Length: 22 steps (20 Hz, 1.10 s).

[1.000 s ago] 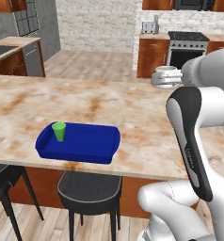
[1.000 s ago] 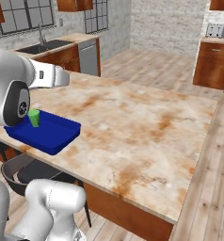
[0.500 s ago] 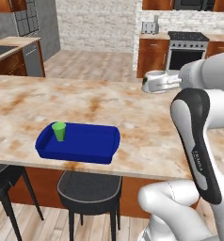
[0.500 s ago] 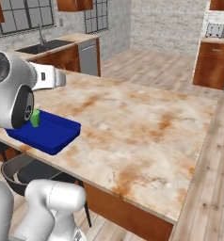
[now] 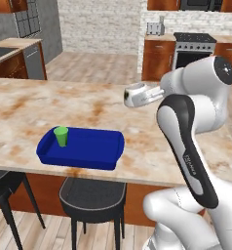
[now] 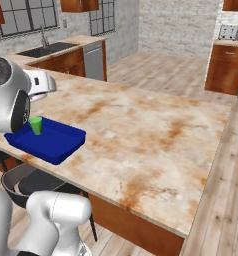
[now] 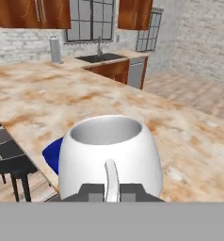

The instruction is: There is a tray on the dining counter. Grab the cup, mug, and pitcher and place them on the tray. The pitcher may be placed next to the tray if it cannot fit the tray.

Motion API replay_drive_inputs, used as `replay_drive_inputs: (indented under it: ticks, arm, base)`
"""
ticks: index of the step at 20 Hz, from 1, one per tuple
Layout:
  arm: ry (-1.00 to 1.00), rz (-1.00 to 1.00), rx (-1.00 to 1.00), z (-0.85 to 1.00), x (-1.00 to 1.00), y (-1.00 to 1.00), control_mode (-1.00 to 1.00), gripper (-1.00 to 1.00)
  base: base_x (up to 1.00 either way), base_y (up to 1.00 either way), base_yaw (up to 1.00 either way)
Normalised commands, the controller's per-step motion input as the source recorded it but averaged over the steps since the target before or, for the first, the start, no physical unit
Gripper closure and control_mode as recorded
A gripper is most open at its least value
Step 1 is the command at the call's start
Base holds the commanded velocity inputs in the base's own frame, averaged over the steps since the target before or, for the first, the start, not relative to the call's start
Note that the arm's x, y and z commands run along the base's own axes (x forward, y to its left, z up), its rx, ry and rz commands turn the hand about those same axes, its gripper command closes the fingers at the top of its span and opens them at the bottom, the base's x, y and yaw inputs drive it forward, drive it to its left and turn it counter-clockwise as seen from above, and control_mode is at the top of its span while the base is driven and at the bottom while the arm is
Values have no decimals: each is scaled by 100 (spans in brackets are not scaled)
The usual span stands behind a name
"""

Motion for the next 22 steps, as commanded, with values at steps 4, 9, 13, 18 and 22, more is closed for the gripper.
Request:
replay_drive_inputs:
  ticks: [4, 9, 13, 18, 22]
  arm:
    - [12, 12, -10, -19, 1, 42, -100, 100]
    - [10, 13, -5, -21, 3, 30, -100, 100]
    - [8, 8, -2, -24, 14, 37, -100, 100]
    - [3, 8, 0, -24, 27, 30, -100, 100]
    - [1, 10, 0, -39, 17, 6, -100, 100]
  base:
    - [0, 0, 0]
    - [0, 0, 0]
    - [0, 0, 0]
    - [0, 0, 0]
    - [0, 0, 0]
